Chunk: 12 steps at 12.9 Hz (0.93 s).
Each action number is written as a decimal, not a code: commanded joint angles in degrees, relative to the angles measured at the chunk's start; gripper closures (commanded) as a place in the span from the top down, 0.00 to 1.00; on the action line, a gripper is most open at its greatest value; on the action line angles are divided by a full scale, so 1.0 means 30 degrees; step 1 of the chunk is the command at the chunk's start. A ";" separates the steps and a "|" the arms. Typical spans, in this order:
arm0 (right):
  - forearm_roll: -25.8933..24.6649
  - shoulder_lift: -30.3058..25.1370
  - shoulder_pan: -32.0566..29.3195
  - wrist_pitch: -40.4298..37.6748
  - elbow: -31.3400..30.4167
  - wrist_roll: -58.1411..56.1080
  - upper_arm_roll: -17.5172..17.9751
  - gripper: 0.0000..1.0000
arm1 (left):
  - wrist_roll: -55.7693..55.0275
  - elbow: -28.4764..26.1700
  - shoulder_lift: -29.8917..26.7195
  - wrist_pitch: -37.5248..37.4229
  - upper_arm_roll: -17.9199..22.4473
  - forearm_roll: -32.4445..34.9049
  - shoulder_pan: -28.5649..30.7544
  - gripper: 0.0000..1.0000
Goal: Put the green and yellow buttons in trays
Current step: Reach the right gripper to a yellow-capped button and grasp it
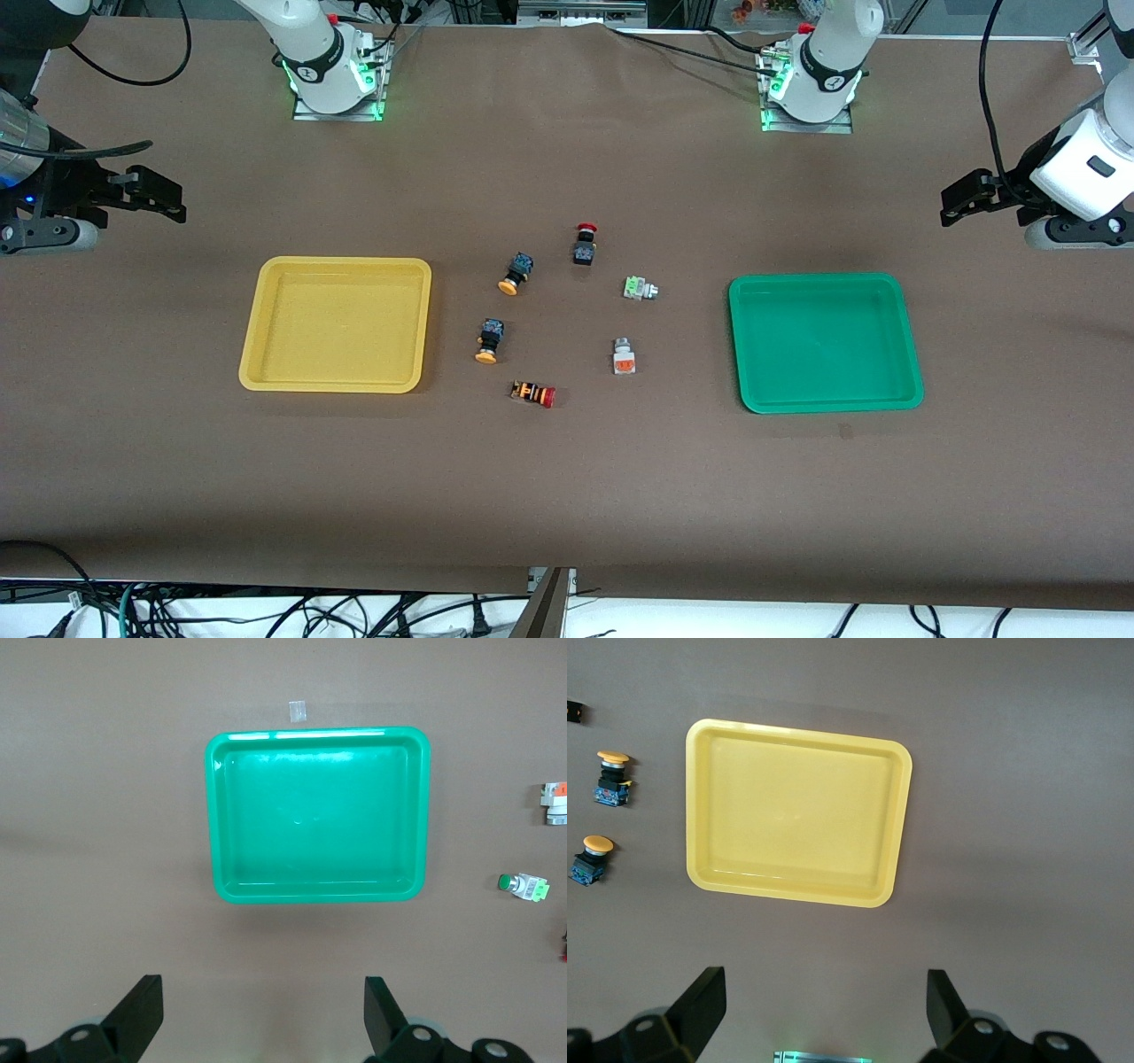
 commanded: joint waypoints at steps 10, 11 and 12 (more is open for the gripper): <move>0.1454 0.6773 0.3241 0.4473 0.0346 0.5117 0.0636 1.00 | 0.0028 0.1017 0.0497 -0.0480 -0.0181 -0.0639 0.0149 1.00; 0.1512 0.7594 0.4060 0.5469 0.0374 0.6296 0.0637 1.00 | 0.0028 0.1017 0.0497 -0.0509 -0.0181 -0.0669 0.0120 1.00; 0.1716 0.8356 0.4939 0.6697 0.0375 0.7584 0.0637 1.00 | -0.0233 0.1017 0.0497 -0.0538 -0.0210 -0.0669 0.0120 1.00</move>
